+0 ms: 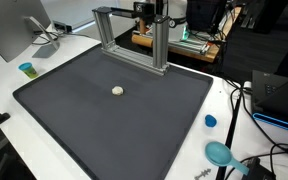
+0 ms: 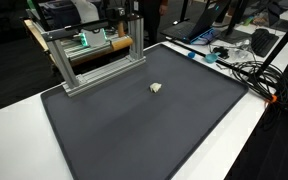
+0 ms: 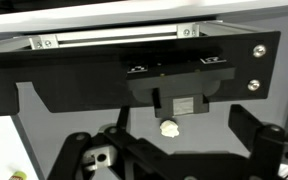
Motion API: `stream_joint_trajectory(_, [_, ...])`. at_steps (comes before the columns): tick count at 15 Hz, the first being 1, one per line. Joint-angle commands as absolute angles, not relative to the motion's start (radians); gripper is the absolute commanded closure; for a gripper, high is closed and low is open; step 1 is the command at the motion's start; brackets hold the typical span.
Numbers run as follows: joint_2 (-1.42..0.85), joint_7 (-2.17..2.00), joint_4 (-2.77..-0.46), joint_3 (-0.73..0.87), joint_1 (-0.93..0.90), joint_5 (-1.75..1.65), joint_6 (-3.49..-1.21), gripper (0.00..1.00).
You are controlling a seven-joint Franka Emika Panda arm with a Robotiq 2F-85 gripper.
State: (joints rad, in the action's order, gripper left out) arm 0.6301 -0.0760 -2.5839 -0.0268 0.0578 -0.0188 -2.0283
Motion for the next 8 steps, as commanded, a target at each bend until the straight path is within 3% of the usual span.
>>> stream_joint_trajectory(1, [0.643,-0.088,-2.616,-0.040,0.044,-0.033,-2.046,0.00])
stream_joint_trajectory(8, [0.671,-0.098,-2.690,-0.064,0.038,-0.051,-2.133,0.00])
